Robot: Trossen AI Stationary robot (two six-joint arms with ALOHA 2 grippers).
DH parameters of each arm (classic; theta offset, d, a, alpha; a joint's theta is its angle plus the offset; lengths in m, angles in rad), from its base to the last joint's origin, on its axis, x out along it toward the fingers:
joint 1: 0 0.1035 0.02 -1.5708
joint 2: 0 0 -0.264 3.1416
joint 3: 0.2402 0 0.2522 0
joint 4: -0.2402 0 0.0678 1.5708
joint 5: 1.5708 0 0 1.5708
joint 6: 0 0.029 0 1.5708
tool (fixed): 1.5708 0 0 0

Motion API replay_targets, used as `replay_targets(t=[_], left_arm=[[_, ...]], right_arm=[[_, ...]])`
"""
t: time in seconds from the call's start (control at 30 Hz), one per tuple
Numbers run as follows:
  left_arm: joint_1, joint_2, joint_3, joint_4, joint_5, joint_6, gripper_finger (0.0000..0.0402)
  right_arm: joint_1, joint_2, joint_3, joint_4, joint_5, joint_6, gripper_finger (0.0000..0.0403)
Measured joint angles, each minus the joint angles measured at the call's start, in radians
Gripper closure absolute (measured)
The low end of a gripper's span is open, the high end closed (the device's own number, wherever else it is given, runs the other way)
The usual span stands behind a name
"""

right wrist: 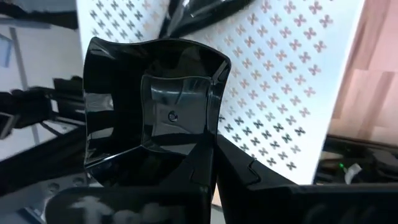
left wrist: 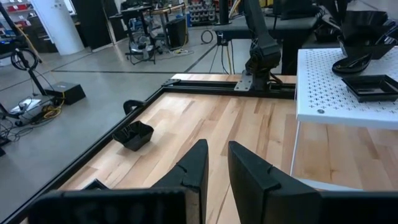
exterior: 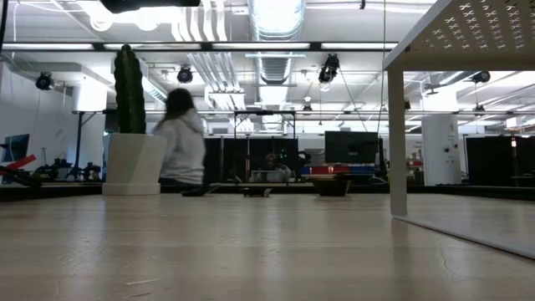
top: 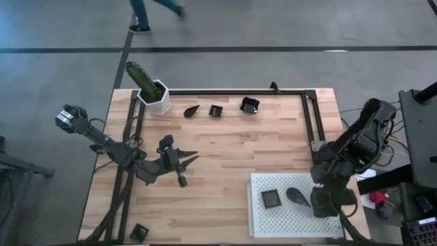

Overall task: Pick & Place Mini shaped plates
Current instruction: Stack the square plate on top of the other square plates on the shelf

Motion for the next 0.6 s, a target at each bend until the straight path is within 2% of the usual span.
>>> replay_targets(t=[0.3, 0.6], left_arm=[[0.000, 0.000, 0.000, 0.003, 0.000, 0.001, 0.0344], [0.000, 0.000, 0.000, 0.013, -0.004, 0.001, 0.0344]], right_arm=[[0.000, 0.001, -0.038, 0.025, -0.010, 0.110, 0.0394], [0.000, 0.012, -0.058, 0.028, -0.033, 0.108, 0.0394]])
